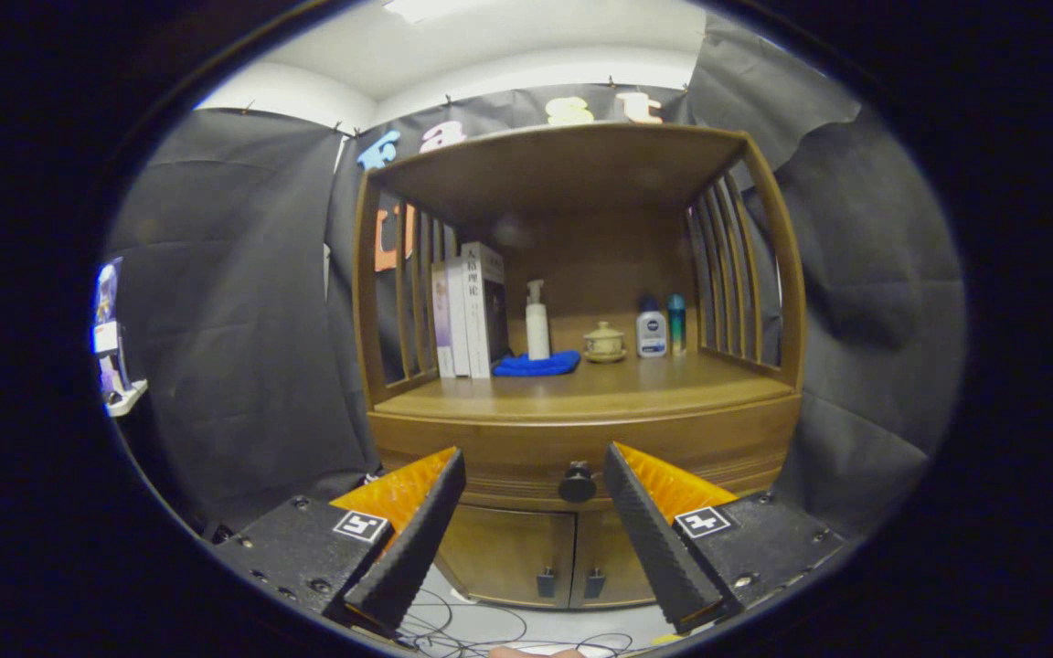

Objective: Pull open the drawer, take out the items inside it, and place them on the countertop above the cabinet.

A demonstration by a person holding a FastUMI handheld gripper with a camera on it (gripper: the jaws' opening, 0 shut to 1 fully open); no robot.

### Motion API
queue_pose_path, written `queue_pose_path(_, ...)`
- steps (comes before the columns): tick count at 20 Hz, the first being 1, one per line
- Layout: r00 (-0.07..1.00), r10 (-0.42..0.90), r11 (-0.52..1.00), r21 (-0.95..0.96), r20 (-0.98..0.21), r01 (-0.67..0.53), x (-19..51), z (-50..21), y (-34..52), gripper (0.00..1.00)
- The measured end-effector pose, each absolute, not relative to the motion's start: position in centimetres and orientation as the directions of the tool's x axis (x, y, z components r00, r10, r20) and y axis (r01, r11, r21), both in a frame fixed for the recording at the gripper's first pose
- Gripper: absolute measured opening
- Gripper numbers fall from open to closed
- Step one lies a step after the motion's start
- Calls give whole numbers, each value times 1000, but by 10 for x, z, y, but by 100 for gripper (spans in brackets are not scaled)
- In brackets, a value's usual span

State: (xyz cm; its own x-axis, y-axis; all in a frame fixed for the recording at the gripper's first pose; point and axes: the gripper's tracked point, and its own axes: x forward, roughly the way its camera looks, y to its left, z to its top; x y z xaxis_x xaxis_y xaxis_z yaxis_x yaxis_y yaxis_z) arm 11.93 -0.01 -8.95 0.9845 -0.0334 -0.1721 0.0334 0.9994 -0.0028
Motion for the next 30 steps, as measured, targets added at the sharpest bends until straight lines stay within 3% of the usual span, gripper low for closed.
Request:
queue_pose_path(6,965,-80,995,36,-248,92,173,-131,-27,99)
queue_pose_path(10,956,-128,990,17,-263,137,194,-147,-44,93)
queue_pose_path(19,947,-150,988,-1,-285,156,225,-186,-52,60)
queue_pose_path(24,955,-184,983,-37,-231,180,228,-187,-55,54)
queue_pose_path(30,955,-194,981,-34,-226,191,229,-189,-55,34)
